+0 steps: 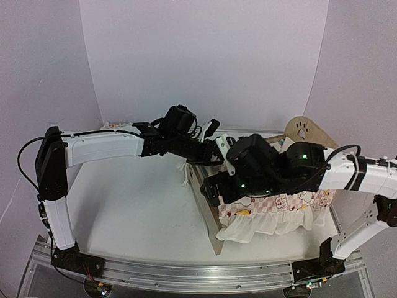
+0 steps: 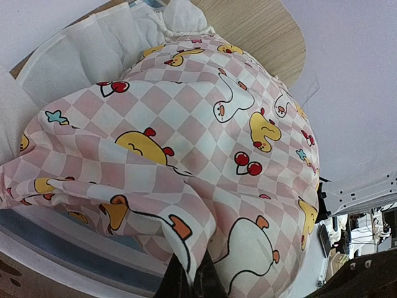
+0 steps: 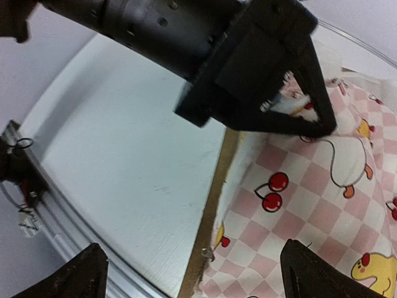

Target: Set up the pet bed

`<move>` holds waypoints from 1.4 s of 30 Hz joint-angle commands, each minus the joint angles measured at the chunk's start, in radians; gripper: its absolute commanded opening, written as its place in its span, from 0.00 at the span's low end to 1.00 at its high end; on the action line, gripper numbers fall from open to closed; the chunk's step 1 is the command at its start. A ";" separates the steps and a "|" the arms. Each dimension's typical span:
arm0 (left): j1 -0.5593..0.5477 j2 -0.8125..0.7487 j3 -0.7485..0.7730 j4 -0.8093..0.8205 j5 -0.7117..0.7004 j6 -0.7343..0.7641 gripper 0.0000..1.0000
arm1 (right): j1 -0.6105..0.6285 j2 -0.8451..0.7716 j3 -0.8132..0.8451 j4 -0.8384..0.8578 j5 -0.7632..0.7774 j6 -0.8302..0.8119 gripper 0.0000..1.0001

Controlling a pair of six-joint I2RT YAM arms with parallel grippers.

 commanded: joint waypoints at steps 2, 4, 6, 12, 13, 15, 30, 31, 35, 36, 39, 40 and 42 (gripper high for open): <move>0.003 -0.031 0.044 0.021 -0.020 -0.001 0.00 | 0.094 0.173 0.120 -0.286 0.519 0.237 0.98; 0.004 -0.033 0.043 0.021 -0.022 -0.005 0.00 | 0.118 0.261 0.151 -0.398 0.597 0.302 0.98; 0.004 -0.037 0.042 0.021 -0.023 -0.007 0.00 | 0.127 0.349 0.183 -0.542 0.675 0.418 0.98; 0.004 -0.052 0.031 0.020 -0.028 -0.012 0.00 | 0.127 0.394 0.155 -0.656 0.748 0.547 0.78; 0.004 -0.054 0.028 0.021 -0.028 -0.012 0.00 | 0.127 0.379 0.140 -0.658 0.751 0.554 0.70; 0.005 -0.059 0.021 0.020 -0.036 -0.007 0.00 | 0.127 0.325 0.097 -0.633 0.753 0.539 0.53; 0.024 -0.204 -0.102 -0.041 -0.233 0.142 0.83 | -0.110 -0.459 -0.412 0.126 -0.428 -0.306 0.00; 0.028 -0.228 -0.129 -0.045 -0.253 0.153 0.87 | -0.111 -0.458 -0.410 0.124 -0.447 -0.309 0.00; 0.071 -0.299 -0.219 -0.063 -0.328 0.180 0.99 | -0.133 -0.441 -0.385 0.123 -0.512 -0.307 0.00; 0.092 -0.312 -0.249 -0.064 -0.331 0.179 0.99 | -0.146 -0.441 -0.376 0.123 -0.528 -0.301 0.00; 0.152 -0.338 -0.336 -0.054 -0.336 0.193 0.99 | -0.187 -0.458 -0.359 0.116 -0.565 -0.290 0.00; 0.168 -0.341 -0.359 -0.038 -0.332 0.206 0.99 | -0.198 -0.463 -0.353 0.106 -0.566 -0.290 0.00; 0.189 -0.339 -0.411 0.027 -0.297 0.242 0.99 | -0.213 -0.470 -0.342 0.089 -0.559 -0.294 0.00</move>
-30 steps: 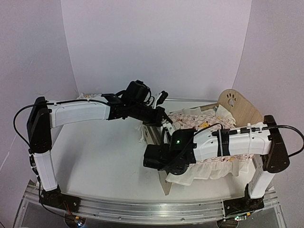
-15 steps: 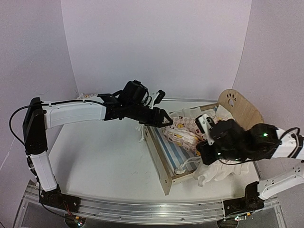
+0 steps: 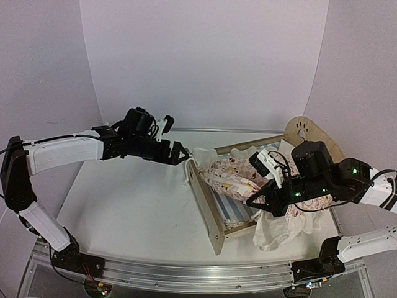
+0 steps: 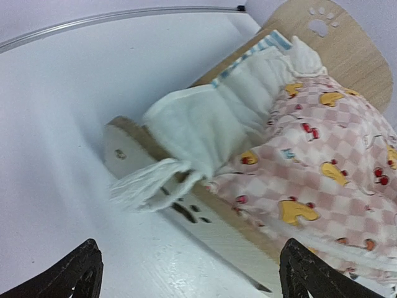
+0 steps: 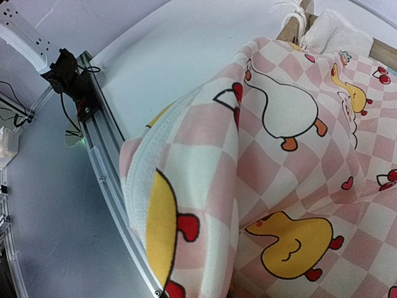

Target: Set up the pet bed

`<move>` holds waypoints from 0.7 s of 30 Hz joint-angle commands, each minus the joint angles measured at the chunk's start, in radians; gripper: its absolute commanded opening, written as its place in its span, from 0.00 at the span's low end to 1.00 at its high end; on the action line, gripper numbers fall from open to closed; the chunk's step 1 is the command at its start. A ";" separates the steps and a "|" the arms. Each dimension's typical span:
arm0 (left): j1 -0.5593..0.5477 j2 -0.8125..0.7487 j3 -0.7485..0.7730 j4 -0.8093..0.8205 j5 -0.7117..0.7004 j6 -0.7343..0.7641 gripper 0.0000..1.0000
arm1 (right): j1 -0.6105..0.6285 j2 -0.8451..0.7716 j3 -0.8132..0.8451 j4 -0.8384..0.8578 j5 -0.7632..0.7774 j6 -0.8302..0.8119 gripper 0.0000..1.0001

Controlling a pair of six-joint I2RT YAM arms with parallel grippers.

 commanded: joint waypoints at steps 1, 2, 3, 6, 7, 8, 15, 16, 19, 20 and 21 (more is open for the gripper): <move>0.057 -0.014 -0.101 0.126 0.015 0.082 0.99 | -0.033 -0.037 0.056 0.043 -0.071 -0.022 0.00; 0.066 -0.001 -0.103 0.156 0.028 0.092 0.99 | -0.037 -0.037 0.058 0.040 -0.064 -0.024 0.00; 0.075 0.015 -0.101 0.189 0.054 0.098 0.99 | -0.044 -0.033 0.060 0.037 -0.054 -0.025 0.00; 0.091 0.076 -0.090 0.261 0.103 0.126 0.99 | -0.051 -0.021 0.070 0.032 -0.042 -0.028 0.00; 0.095 0.103 -0.071 0.263 0.126 0.140 0.99 | -0.051 -0.021 0.072 0.032 -0.040 -0.029 0.00; 0.097 0.128 -0.052 0.264 0.171 0.156 0.97 | -0.052 -0.021 0.073 0.031 -0.034 -0.029 0.00; 0.097 0.270 0.039 0.292 0.233 0.196 0.76 | -0.055 -0.036 0.068 0.030 -0.023 -0.027 0.00; 0.097 0.287 0.051 0.292 0.247 0.196 0.70 | -0.056 -0.038 0.067 0.029 -0.020 -0.028 0.00; 0.097 0.318 0.073 0.297 0.268 0.188 0.52 | -0.056 -0.037 0.064 0.021 -0.020 -0.034 0.00; 0.097 0.319 0.068 0.312 0.269 0.185 0.48 | -0.056 -0.036 0.066 0.011 -0.017 -0.036 0.00; 0.097 0.317 0.066 0.337 0.273 0.185 0.43 | -0.056 -0.035 0.070 -0.002 -0.013 -0.036 0.00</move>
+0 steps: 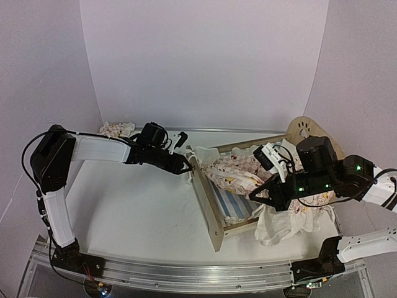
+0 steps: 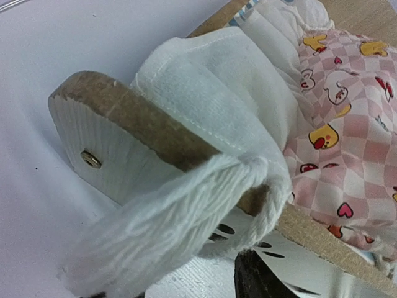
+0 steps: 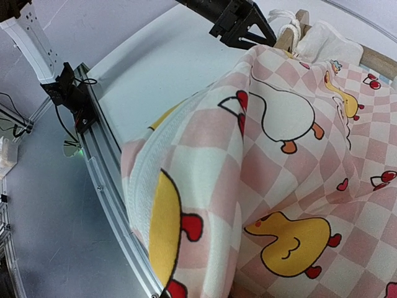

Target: Set up the pet bed

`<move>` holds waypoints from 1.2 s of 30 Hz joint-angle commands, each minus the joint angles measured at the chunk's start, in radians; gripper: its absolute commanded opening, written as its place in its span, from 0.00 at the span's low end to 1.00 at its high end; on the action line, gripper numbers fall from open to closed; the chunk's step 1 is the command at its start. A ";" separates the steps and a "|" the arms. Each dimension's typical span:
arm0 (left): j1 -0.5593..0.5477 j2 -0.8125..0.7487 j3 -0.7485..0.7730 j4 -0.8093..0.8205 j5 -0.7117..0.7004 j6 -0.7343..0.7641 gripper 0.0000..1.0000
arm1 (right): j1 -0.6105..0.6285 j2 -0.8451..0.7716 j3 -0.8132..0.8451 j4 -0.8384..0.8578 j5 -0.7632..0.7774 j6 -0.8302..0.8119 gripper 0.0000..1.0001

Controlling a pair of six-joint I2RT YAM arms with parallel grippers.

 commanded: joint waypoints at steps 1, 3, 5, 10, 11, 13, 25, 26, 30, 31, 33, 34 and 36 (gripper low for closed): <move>-0.002 -0.008 0.053 0.122 0.043 0.012 0.38 | -0.002 -0.021 0.050 -0.004 0.006 -0.018 0.00; -0.002 -0.028 0.045 0.145 0.044 0.016 0.12 | -0.002 -0.027 0.054 -0.023 0.005 -0.015 0.00; -0.002 -0.054 0.037 0.157 -0.002 0.023 0.02 | -0.002 -0.037 0.061 -0.041 0.006 -0.013 0.00; -0.003 -0.131 -0.004 0.205 -0.212 0.065 0.00 | -0.001 -0.049 0.104 -0.119 -0.016 -0.005 0.00; -0.002 -0.143 -0.003 0.209 -0.263 0.074 0.00 | -0.002 -0.052 0.116 -0.134 -0.019 -0.003 0.00; -0.004 -0.162 0.005 0.217 -0.377 0.094 0.00 | -0.002 -0.072 0.135 -0.182 -0.023 0.003 0.00; 0.006 -0.018 0.217 0.213 -0.716 0.106 0.00 | -0.002 -0.165 0.230 -0.250 0.111 0.054 0.00; 0.011 -0.003 0.234 0.207 -0.719 0.099 0.00 | -0.001 -0.163 0.229 -0.251 0.076 0.047 0.00; 0.036 0.060 0.321 0.168 -0.707 0.080 0.00 | -0.002 -0.102 0.201 -0.279 -0.119 0.049 0.00; 0.040 0.070 0.332 0.166 -0.690 0.078 0.00 | -0.002 -0.096 0.198 -0.280 -0.151 0.056 0.00; 0.042 0.083 0.349 0.164 -0.670 0.084 0.00 | -0.002 -0.096 0.200 -0.280 -0.244 0.055 0.00; 0.042 0.090 0.358 0.162 -0.667 0.086 0.00 | -0.002 -0.096 0.207 -0.277 -0.279 0.053 0.00; 0.042 0.103 0.370 0.159 -0.669 0.093 0.00 | -0.002 -0.096 0.216 -0.272 -0.317 0.051 0.00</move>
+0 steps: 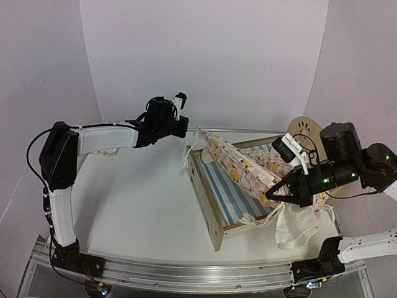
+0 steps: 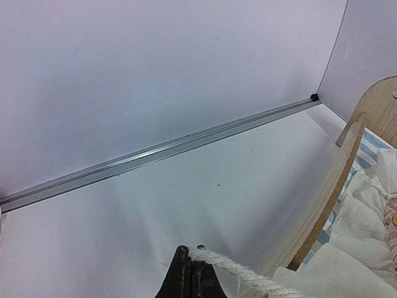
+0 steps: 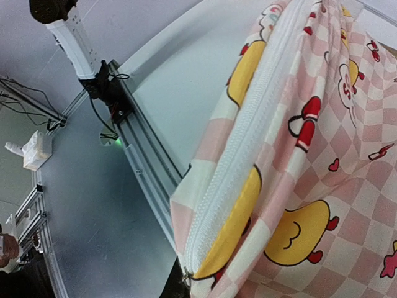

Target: Set up the pet bed

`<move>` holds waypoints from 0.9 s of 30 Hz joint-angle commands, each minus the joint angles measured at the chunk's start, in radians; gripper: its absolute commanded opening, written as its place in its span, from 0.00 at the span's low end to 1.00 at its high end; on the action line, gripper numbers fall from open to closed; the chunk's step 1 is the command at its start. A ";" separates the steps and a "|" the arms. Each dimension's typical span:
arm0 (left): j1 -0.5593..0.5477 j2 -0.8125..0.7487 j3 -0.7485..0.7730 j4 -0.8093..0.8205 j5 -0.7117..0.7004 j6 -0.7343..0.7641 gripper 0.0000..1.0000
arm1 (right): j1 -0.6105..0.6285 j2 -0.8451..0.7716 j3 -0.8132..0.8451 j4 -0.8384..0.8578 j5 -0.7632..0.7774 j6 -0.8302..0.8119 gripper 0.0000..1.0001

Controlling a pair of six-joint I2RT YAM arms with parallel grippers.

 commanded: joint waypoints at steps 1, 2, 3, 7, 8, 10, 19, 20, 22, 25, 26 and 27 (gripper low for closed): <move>0.057 0.028 0.073 -0.002 -0.084 -0.001 0.00 | 0.009 -0.026 0.028 -0.013 -0.215 0.008 0.00; 0.058 0.034 0.075 -0.002 -0.086 0.005 0.00 | 0.009 -0.016 0.018 -0.019 -0.196 0.014 0.00; 0.058 0.043 0.078 -0.002 -0.097 0.006 0.00 | 0.009 0.000 0.001 -0.022 -0.178 0.011 0.00; 0.064 0.066 0.081 -0.004 -0.104 0.006 0.00 | 0.009 0.113 -0.057 0.064 -0.006 -0.020 0.35; 0.068 0.069 0.081 -0.004 -0.104 0.004 0.00 | 0.009 0.156 -0.067 0.104 -0.018 -0.023 0.44; 0.076 0.079 0.086 -0.012 -0.104 0.006 0.00 | 0.009 0.231 -0.056 0.154 -0.005 0.023 0.61; 0.093 0.110 0.125 -0.048 -0.122 0.073 0.00 | -0.033 0.098 0.096 -0.082 0.584 0.277 0.98; 0.093 0.106 0.122 -0.048 -0.120 0.069 0.00 | -0.088 0.098 0.102 -0.082 0.645 0.278 0.98; 0.092 0.096 0.114 -0.050 -0.107 0.058 0.00 | -0.252 0.145 0.124 -0.069 0.645 0.249 0.98; 0.093 0.079 0.103 -0.055 -0.070 0.039 0.00 | -0.498 0.268 0.159 0.028 0.522 0.193 0.98; 0.093 0.072 0.099 -0.055 -0.054 0.034 0.00 | -0.550 0.323 0.183 0.054 0.508 0.190 0.98; 0.093 0.069 0.096 -0.056 -0.051 0.028 0.00 | -0.593 0.384 0.210 0.075 0.495 0.191 0.98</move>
